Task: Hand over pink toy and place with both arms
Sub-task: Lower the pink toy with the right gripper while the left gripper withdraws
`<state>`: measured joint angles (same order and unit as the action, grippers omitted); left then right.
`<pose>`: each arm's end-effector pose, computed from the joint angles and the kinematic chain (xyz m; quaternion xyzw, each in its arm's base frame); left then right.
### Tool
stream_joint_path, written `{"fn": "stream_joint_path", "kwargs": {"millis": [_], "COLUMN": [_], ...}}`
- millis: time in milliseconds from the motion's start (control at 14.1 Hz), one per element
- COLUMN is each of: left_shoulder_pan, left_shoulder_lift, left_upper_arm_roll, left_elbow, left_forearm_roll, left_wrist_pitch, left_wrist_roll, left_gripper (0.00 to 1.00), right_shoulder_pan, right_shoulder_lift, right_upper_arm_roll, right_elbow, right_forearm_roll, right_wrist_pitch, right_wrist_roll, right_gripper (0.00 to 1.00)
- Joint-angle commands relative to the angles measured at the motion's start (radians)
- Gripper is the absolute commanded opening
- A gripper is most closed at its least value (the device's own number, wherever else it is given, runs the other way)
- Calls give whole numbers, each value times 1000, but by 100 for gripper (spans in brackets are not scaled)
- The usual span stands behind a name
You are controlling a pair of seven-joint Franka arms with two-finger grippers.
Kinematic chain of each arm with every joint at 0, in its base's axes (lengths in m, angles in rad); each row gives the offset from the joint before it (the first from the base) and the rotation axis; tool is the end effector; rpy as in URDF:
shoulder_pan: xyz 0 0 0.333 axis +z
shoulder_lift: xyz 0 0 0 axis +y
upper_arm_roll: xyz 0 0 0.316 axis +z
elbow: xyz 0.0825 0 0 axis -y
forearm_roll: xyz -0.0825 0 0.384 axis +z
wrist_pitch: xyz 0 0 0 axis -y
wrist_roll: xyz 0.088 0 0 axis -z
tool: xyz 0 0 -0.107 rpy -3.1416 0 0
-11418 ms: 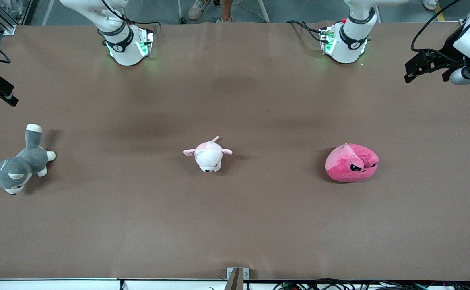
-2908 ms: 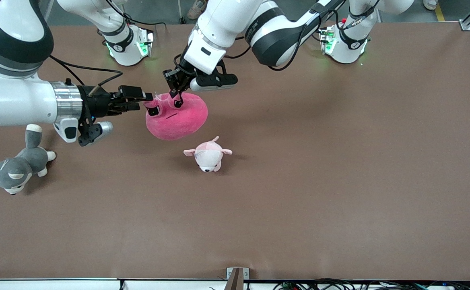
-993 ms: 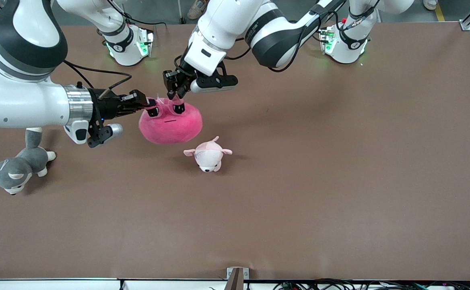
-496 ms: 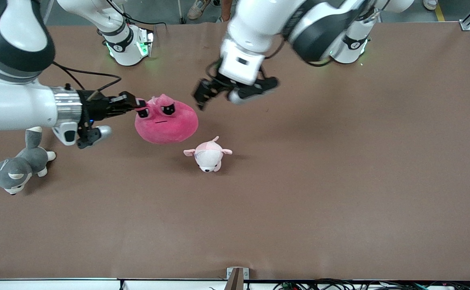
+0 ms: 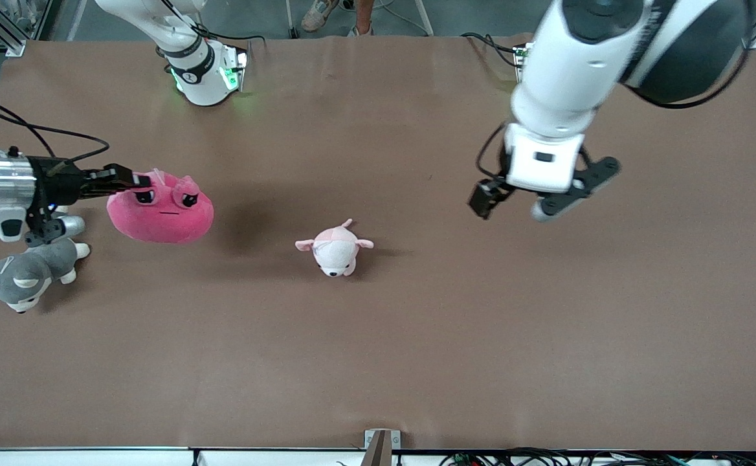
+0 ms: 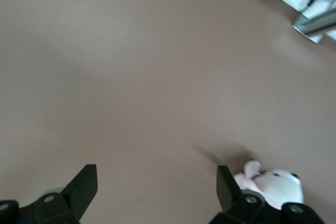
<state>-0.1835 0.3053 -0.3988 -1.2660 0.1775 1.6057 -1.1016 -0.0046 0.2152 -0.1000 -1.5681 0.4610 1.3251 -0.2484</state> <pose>0.5699 -0.3027 0.6003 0.9632 0.2656 0.0415 0.0007 0.5781 0.0002 0.5010 -0.9480 -0.0709 0.1792 0.2534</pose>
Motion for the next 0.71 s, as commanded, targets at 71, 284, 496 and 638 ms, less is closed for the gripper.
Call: {"fn": "stream_joint_path", "kwargs": {"millis": [71,284,496,638], "left_shoulder_pan": [169,232,226,220], "left_shoulder_lift": [-100,-150,-214,-277], "left_upper_arm_roll": [-15,-5,101,182], "left_elbow": [-27,-30,-84,-169], "left_forearm_roll": [2,0,-15,-73], "left_wrist_pitch": [-76,-133,-150,-138], "left_wrist_roll": [281,493,760,862], "left_gripper": [100,100,100,100], "right_shoulder_pan": [-64,-69,-86,-86], "right_shoulder_lift": [25,108,179,213], "right_upper_arm_roll": [17,17,17,19], "right_elbow": [-6,58,106,123], "right_forearm_roll": [-27,-12,-8,-7], "right_wrist_pitch": [-24,-18,-18,-18], "right_wrist_roll": [-103,-100,-101,-97], "right_gripper": [1,0,0,0]}}
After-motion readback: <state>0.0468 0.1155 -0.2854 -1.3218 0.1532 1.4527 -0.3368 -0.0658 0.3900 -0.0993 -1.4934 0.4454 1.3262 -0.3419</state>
